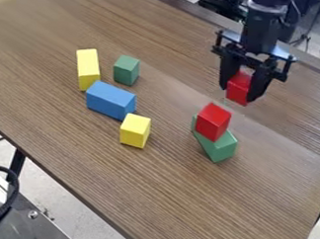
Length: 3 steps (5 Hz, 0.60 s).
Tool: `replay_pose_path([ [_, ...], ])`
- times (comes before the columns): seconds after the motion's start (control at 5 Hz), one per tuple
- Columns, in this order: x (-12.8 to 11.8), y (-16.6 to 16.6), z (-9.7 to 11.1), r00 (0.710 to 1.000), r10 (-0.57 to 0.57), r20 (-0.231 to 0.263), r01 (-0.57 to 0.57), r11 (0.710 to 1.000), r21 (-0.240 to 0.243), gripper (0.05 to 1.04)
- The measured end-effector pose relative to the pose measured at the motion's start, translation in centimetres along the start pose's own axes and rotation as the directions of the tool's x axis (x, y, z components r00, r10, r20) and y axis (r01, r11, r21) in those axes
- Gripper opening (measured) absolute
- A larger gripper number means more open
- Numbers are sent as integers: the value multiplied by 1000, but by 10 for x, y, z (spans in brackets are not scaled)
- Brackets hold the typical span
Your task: Put the red block on the top of the red arch
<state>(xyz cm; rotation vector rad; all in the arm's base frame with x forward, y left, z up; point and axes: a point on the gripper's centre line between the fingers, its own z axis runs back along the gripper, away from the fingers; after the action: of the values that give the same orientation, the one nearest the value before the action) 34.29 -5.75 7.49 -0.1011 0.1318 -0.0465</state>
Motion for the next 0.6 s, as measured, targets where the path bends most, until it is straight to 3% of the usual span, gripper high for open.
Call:
replay_pose_path([
  [0.2, -5, 0, 6, 1000, 4, 14, -4, 1000, -4, 584],
  [0.6, -34, 5, 30, 996, 76, 37, -78, 995, 58, 584],
])
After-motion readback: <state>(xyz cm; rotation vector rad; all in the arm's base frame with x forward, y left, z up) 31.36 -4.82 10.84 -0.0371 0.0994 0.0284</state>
